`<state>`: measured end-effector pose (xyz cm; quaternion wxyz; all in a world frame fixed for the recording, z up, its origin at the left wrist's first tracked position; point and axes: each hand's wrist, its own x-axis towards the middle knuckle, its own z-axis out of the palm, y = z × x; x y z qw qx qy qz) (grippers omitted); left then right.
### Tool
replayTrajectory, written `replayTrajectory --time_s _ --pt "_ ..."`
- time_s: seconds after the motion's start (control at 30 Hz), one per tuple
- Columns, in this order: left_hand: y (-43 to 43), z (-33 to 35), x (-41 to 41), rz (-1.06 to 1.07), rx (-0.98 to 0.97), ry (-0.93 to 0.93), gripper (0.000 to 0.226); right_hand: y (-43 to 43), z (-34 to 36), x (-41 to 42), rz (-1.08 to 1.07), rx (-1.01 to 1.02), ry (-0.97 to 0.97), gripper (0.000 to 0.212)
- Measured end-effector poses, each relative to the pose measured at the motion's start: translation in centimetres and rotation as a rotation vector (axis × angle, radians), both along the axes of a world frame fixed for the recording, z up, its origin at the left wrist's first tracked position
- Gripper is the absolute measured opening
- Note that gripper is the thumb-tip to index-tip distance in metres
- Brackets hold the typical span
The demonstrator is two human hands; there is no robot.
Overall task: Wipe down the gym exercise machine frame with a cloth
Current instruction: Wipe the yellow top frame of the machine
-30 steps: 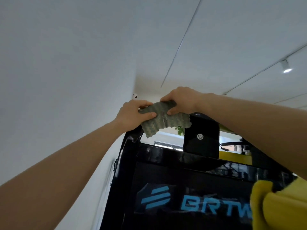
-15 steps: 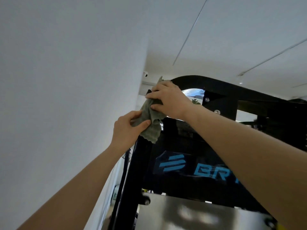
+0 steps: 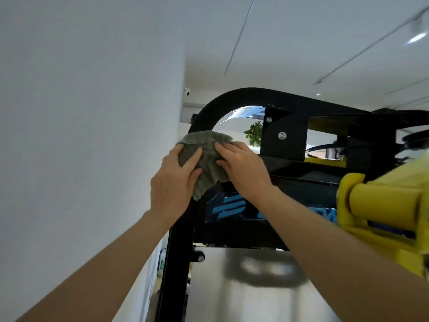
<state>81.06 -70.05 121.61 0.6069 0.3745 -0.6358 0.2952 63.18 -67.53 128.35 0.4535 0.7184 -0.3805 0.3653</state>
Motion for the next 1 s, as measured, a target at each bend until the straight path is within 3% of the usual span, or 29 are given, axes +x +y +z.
replayTrajectory --time_s 0.1,0.23,0.43,0.57,0.7,0.87,1.0 --pt "-0.2 1.1 -0.2 0.138 -0.102 -0.137 0.043 -0.5 -1.4 -2.3 -0.102 -0.165 -0.024 0.037" --pt "0.0 4.0 -1.7 0.189 -0.198 -0.362 0.039 0.0 -1.6 -4.2 -0.254 -0.198 -0.158 0.033" --pt "0.1 7.5 -6.0 0.172 -0.048 -0.574 0.052 1.0 -2.0 -6.4 -0.447 -0.068 -0.544 0.038" --pt "-0.3 8.9 -7.6 0.109 0.051 -0.607 0.052 1.3 -2.4 -6.8 -0.491 -0.068 -0.587 0.038" --pt "-0.5 9.1 -7.5 0.106 0.043 -0.617 0.052 1.4 -2.6 -7.0 -0.441 -0.057 -0.600 0.033" --pt "0.2 7.9 -5.9 0.160 -0.067 -0.598 0.052 1.2 -2.3 -6.3 -0.194 -0.003 -0.523 0.027" --pt "0.5 6.8 -3.5 0.198 -0.174 -0.521 0.041 1.5 -1.9 -5.2 -0.067 0.066 -0.423 0.040"
